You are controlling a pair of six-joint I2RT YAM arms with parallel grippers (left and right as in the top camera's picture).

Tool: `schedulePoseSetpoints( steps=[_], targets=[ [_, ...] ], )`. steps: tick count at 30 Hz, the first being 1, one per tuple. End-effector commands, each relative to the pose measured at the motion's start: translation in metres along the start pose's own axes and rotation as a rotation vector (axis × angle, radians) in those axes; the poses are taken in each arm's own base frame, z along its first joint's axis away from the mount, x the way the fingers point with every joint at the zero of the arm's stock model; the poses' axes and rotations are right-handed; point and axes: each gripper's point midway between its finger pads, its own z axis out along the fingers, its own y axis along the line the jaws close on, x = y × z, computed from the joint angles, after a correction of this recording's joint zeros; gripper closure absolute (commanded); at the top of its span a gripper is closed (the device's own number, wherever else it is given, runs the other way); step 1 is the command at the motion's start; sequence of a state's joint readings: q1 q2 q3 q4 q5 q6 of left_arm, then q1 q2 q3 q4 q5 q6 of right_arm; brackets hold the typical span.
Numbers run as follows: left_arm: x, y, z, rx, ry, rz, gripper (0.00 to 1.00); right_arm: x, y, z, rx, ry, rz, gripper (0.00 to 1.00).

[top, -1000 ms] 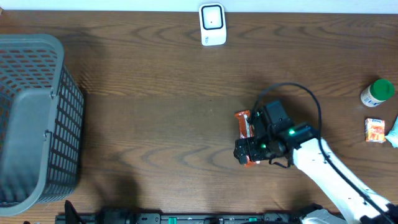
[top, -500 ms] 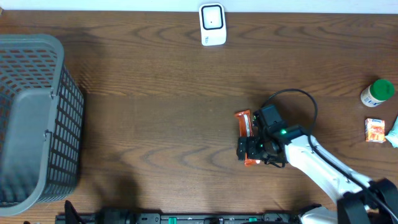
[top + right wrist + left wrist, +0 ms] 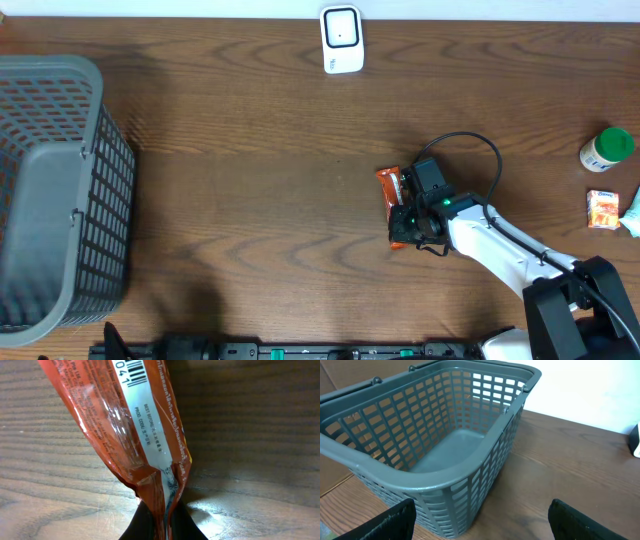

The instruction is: Scan the item barcode

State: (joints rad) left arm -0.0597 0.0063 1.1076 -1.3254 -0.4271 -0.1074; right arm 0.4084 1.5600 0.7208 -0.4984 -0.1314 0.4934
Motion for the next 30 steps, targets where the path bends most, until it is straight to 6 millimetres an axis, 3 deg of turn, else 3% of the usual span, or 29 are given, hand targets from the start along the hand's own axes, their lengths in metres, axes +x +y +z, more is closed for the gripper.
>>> schedulePoseSetpoints(
  steps=[1, 8, 15, 19, 23, 26, 30],
  targets=[
    [-0.001, 0.001, 0.000, -0.006, -0.001, -0.003, 0.15, -0.013, -0.001, -0.016, 0.026, -0.055, -0.066, 0.99],
    [-0.001, 0.001, 0.000, -0.007, -0.001, -0.003, 0.15, -0.056, -0.017, -0.095, 0.176, -0.360, -0.064, 0.99],
    [-0.001, 0.001, 0.000, -0.007, -0.001, -0.003, 0.15, -0.072, -0.023, -0.144, 0.309, -0.571, -0.148, 0.99],
    [-0.001, 0.001, 0.000, -0.007, -0.001, -0.003, 0.15, -0.072, -0.022, -0.145, 0.349, -0.572, -0.221, 0.99],
    [-0.001, 0.001, 0.000, -0.007, -0.001, -0.003, 0.15, -0.047, -0.023, -0.125, 0.351, -0.449, -0.235, 0.99],
    [-0.001, 0.001, 0.000, -0.007, -0.001, -0.003, 0.15, -0.034, -0.037, -0.113, 0.448, -0.386, -0.216, 0.99],
    [-0.001, 0.001, 0.000, -0.007, -0.001, -0.003, 0.15, -0.035, -0.062, -0.120, 0.667, -0.428, -0.178, 0.99]
  ],
)
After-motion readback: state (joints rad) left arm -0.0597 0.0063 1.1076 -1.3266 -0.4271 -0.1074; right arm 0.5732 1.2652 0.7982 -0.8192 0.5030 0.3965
